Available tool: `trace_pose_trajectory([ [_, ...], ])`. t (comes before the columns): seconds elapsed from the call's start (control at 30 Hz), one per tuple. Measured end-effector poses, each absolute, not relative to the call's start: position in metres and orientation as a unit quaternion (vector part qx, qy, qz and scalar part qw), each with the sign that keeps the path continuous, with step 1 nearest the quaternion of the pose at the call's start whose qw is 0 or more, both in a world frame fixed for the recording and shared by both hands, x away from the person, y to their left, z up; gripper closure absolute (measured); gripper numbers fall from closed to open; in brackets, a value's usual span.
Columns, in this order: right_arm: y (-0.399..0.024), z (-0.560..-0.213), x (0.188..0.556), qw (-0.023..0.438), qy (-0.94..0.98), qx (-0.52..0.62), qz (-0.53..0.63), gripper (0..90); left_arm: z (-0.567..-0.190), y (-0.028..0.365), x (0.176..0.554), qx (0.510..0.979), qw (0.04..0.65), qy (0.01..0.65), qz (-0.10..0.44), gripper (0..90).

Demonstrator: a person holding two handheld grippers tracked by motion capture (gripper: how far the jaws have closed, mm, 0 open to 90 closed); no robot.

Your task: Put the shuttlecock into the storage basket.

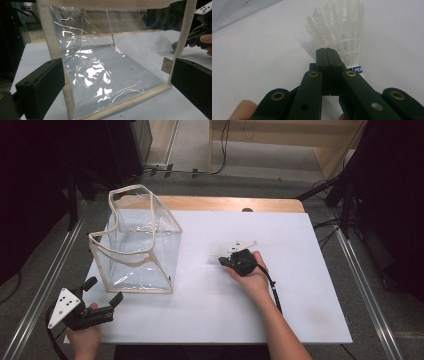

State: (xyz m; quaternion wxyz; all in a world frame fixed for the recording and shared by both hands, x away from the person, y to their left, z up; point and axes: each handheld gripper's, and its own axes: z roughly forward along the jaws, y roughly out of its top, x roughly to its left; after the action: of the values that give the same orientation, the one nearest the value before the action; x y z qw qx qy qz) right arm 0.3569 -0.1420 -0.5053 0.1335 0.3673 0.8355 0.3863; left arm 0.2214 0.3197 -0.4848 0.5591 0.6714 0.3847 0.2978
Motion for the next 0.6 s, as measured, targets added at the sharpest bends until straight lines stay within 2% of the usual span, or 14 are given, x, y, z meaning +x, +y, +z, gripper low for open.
trace_pose_trajectory([
  [0.07, -0.144, -0.502, 0.357, 0.131, 0.834, 0.365, 0.392, 86.9, -0.485, 0.32, 0.221, 0.671, 0.559, 0.385, 0.298, 0.0],
  [0.2, -0.15, -0.489, 0.353, 0.133, 0.827, 0.354, 0.416, 71.9, -0.485, 0.32, 0.221, 0.671, 0.559, 0.385, 0.298, 0.0],
  [0.37, -0.165, -0.475, 0.352, 0.141, 0.813, 0.351, 0.442, 41.9, -0.485, 0.32, 0.221, 0.671, 0.56, 0.385, 0.298, 0.0],
  [0.43, -0.169, -0.474, 0.353, 0.147, 0.807, 0.359, 0.446, 24.6, -0.485, 0.32, 0.221, 0.67, 0.56, 0.385, 0.298, 0.0],
  [0.47, -0.169, -0.474, 0.353, 0.147, 0.807, 0.359, 0.446, 24.6, -0.485, 0.32, 0.221, 0.67, 0.56, 0.385, 0.298, 0.0],
  [0.5, -0.17, -0.474, 0.354, 0.148, 0.806, 0.37, 0.438, 2.2, -0.485, 0.32, 0.221, 0.671, 0.56, 0.385, 0.298, 0.0],
  [0.6, -0.168, -0.476, 0.356, 0.141, 0.813, 0.375, 0.422, 0.0, -0.485, 0.319, 0.221, 0.671, 0.559, 0.385, 0.298, 0.0],
])
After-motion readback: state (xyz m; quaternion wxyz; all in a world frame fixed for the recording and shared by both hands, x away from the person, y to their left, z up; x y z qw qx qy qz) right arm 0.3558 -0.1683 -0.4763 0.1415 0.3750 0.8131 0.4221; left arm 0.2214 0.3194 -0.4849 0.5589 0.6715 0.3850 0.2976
